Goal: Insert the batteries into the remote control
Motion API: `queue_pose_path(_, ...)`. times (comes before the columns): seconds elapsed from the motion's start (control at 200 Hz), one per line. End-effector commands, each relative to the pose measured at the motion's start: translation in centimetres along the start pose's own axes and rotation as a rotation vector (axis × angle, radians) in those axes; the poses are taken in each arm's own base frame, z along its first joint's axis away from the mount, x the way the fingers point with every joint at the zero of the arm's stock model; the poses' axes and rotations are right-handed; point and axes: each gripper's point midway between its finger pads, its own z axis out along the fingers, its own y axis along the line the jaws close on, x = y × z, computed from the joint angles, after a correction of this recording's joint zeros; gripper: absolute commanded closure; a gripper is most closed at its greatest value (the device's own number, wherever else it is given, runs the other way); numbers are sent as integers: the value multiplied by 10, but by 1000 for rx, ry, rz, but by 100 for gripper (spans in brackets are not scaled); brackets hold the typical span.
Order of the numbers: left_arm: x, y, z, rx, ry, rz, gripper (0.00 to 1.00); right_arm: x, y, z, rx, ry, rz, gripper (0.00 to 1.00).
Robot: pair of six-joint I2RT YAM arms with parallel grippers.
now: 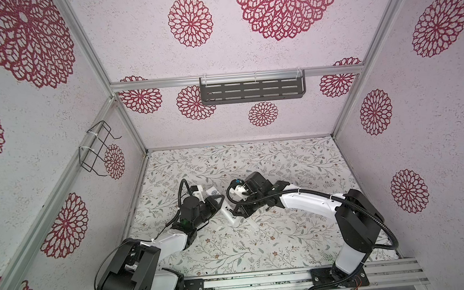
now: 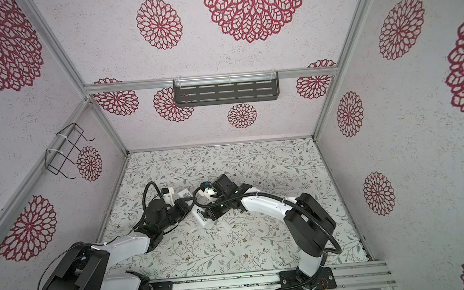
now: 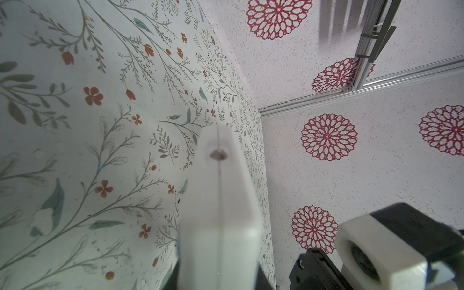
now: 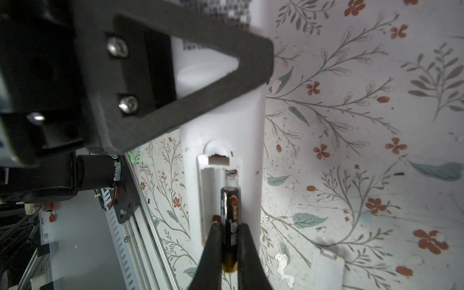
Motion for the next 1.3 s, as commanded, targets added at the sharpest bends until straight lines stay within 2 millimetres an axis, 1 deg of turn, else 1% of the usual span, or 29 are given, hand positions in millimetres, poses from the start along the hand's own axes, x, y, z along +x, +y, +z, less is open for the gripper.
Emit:
queue_pose_path(0.0, -3, -28, -3, 106, -11, 9, 99, 0, -4, 6, 19, 5, 2, 100)
queue_pose_path(0.095, -3, -28, -4, 106, -15, 9, 99, 0, -4, 5, 15, 5, 2, 100)
queue_pose_path(0.195, -4, -29, -5, 110, -19, 6, 99, 2, -3, 6, 11, 8, 4, 96)
queue_pose_path(0.345, -3, -30, -5, 109, -21, 6, 99, 1, -2, 6, 4, 3, 5, 94)
queue_pose_path(0.53, -3, -29, -5, 105, -22, 6, 99, 3, -2, 6, -4, 1, 5, 89)
queue_pose_path(0.605, -2, -29, -4, 104, -22, 8, 99, 3, -1, 5, -6, 0, 4, 89)
queue_pose_path(0.66, -2, -27, -4, 95, -23, 8, 99, 3, 0, 5, -7, -2, 3, 91)
queue_pose_path(0.83, -4, -24, -4, 72, -34, 9, 99, 10, -4, 9, 0, 20, 10, 95)
queue_pose_path(0.961, -4, -22, -3, 52, -35, 19, 99, 12, -7, 10, 8, 26, 11, 96)
queue_pose_path(1.101, -4, -19, -3, 40, -38, 23, 99, 16, -15, 13, 50, 53, 7, 96)
queue_pose_path(1.296, -4, -17, -2, 35, -38, 25, 99, 16, -17, 15, 64, 65, -1, 96)
